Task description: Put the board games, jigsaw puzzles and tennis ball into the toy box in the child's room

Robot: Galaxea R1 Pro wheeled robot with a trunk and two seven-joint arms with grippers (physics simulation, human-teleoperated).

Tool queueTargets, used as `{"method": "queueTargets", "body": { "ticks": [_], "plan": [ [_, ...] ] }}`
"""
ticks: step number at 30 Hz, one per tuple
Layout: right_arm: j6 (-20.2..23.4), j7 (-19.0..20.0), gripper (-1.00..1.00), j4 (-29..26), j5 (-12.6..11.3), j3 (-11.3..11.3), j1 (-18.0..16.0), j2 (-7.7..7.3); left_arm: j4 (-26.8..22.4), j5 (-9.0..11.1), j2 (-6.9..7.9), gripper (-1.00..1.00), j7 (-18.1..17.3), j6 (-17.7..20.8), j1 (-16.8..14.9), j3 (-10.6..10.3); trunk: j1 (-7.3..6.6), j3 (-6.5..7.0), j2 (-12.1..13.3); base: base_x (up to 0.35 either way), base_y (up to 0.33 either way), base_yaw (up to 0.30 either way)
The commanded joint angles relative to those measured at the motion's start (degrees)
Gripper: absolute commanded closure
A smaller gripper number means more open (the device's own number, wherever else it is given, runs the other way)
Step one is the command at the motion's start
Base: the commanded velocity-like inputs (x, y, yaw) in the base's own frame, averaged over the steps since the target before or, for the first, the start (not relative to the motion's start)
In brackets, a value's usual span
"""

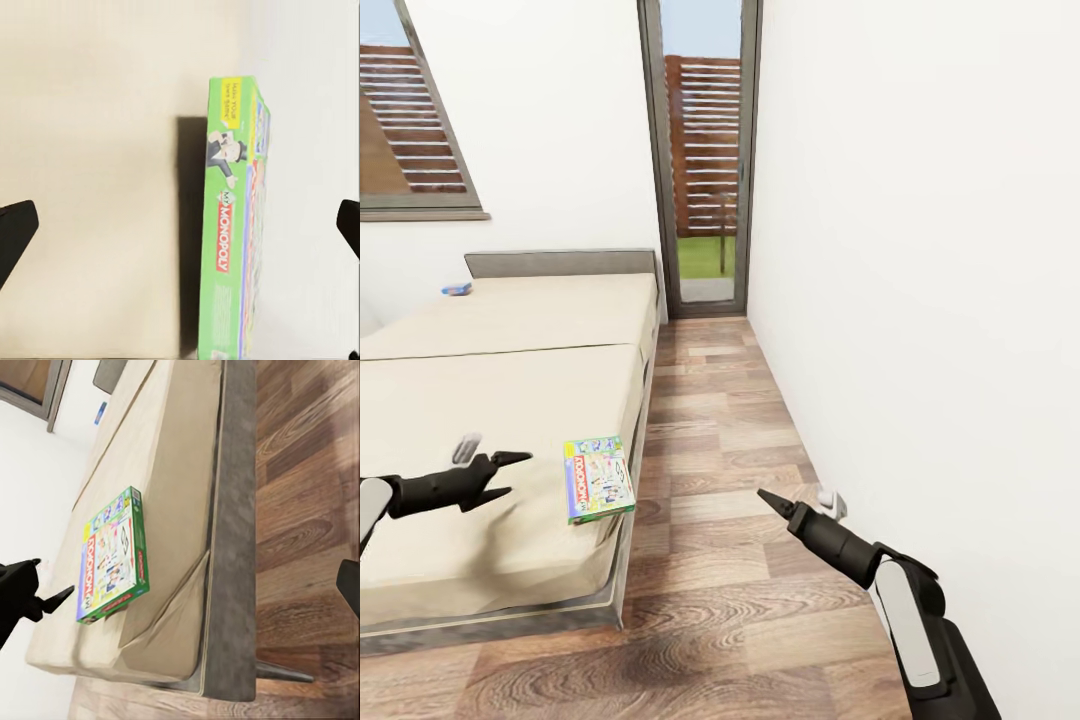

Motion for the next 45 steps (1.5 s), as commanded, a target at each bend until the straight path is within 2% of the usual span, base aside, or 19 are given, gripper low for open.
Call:
{"method": "queueTargets", "body": {
  "ticks": [1,9,11,15,20,28,31,40,45],
  "plan": [
    [0.37,0.19,-1.00,0.01,0.24,-0.18,-0.04,0.08,0.01,-0.44,0.37,-1.00,-1.33,0.32,-0.02,0.19,-0.01,-0.05,-0.02,0.000,0.000,0.000],
    [0.17,-0.16,-1.00,0.22,2.03,0.54,-0.05,0.13,-0.50,-0.56,4.01,-1.00,-10.74,0.49,0.09,0.17,-0.01,-0.05,-0.02,0.000,0.000,0.000],
    [0.16,-1.01,-1.00,0.26,2.24,1.64,-0.09,0.13,-0.80,-0.59,5.12,-1.00,-13.49,0.50,0.13,-0.04,-0.01,-0.05,-0.02,0.000,0.000,0.000],
    [0.13,-2.96,-1.00,0.32,2.43,3.43,-0.17,0.13,-1.73,-0.60,6.30,-1.00,-16.44,0.51,0.20,-0.20,-0.01,-0.05,-0.02,0.000,0.000,0.000],
    [0.01,-7.24,-1.00,0.46,2.45,5.82,-0.39,0.14,-4.90,-0.66,8.00,-1.00,-20.27,0.79,1.17,-0.34,-0.01,-0.05,-0.02,0.000,0.000,0.000],
    [-2.98,-9.67,-1.00,1.61,2.35,6.86,-0.48,0.14,-7.97,-0.67,9.56,-1.00,-24.80,0.92,2.80,-0.37,-0.01,-0.05,-0.02,0.000,0.000,0.000],
    [-3.82,-9.97,-1.00,1.86,2.44,8.01,-0.49,0.14,-9.20,-0.76,9.90,-1.00,-27.28,0.92,3.09,-0.41,-0.01,-0.05,-0.02,0.000,0.000,0.000],
    [-4.60,-10.24,-1.00,2.51,2.53,9.84,-0.71,0.11,-14.46,-0.96,10.26,-1.00,-32.94,0.92,3.29,-0.43,-0.01,-0.05,-0.02,0.000,0.000,0.000],
    [-6.60,-10.20,-1.00,3.05,2.43,10.06,-0.74,0.06,-15.68,-0.96,10.28,-1.00,-33.97,0.92,3.66,-0.41,-0.01,-0.05,-0.02,0.000,0.000,0.000]
  ]
}}
